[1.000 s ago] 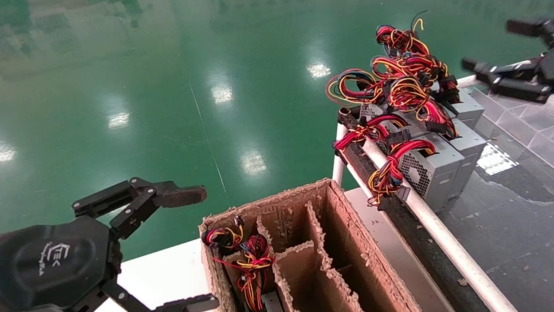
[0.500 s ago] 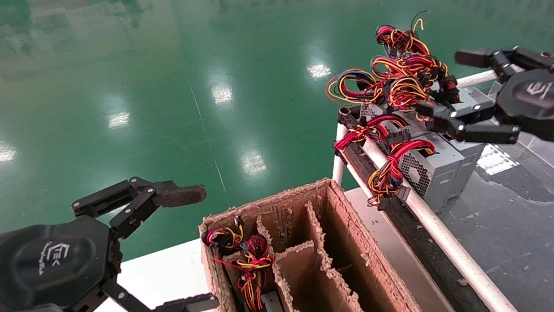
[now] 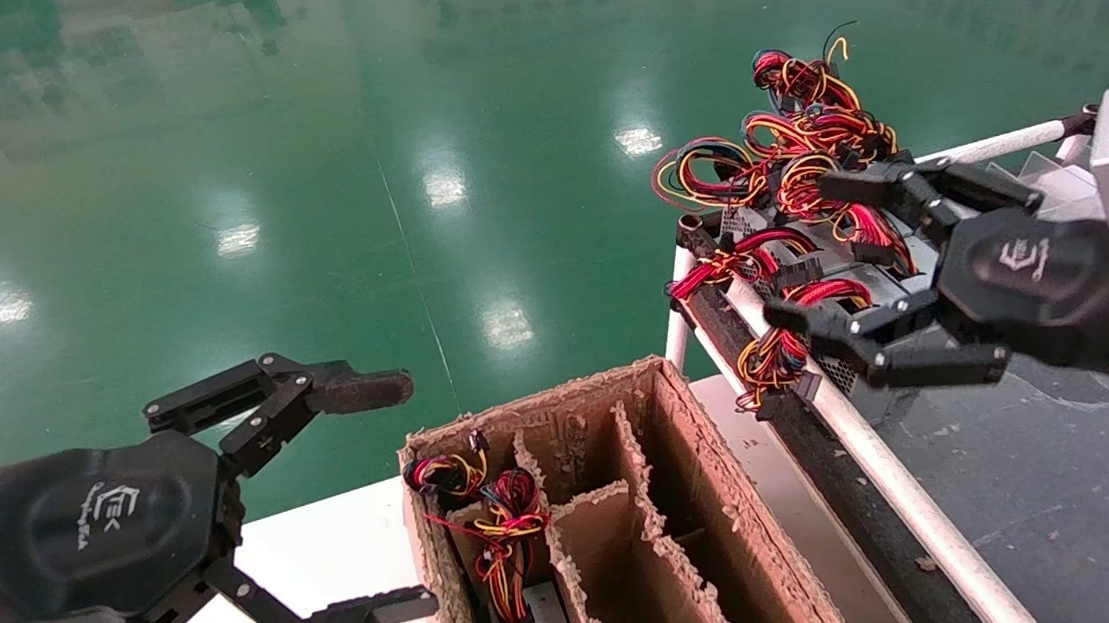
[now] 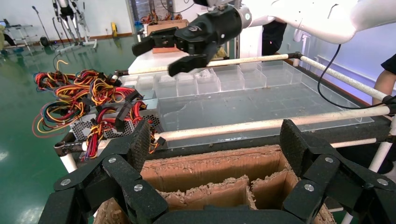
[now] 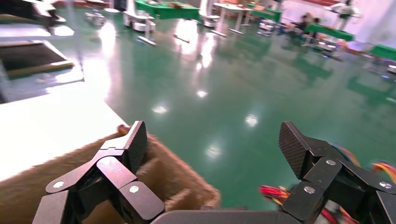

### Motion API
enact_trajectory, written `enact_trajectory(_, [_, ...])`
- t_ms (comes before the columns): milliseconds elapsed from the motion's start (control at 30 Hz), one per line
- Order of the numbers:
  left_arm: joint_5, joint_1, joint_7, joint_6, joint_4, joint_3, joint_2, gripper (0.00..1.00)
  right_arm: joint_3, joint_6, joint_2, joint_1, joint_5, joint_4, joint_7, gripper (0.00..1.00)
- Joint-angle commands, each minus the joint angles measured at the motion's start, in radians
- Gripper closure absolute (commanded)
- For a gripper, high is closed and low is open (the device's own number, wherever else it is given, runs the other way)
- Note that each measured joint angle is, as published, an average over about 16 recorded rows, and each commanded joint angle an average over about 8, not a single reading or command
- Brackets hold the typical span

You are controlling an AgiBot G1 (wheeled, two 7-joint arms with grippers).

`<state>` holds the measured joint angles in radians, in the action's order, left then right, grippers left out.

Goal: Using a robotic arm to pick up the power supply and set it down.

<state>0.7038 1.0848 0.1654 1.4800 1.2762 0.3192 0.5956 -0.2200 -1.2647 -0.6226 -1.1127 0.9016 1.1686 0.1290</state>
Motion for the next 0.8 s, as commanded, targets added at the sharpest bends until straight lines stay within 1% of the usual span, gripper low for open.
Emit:
enact_trajectory(33, [0.000,0.000,0.000,0.000,0.000,0.000,0.000,0.00,-0.005,-0.020,0.001,0.003,-0.014,0.010,0.005,0.00])
enact_trajectory(633, [0.000,0.000,0.000,0.000,0.000,0.001,0.000,0.00,-0.050,-0.195,0.010,0.032,-0.144,0.098,0.050,0.00])
enact_trajectory(800, [-0.001,0.000,0.000,0.000,0.000,0.001,0.000,0.00,-0.060,-0.232,0.011,0.038,-0.171,0.116,0.059,0.00])
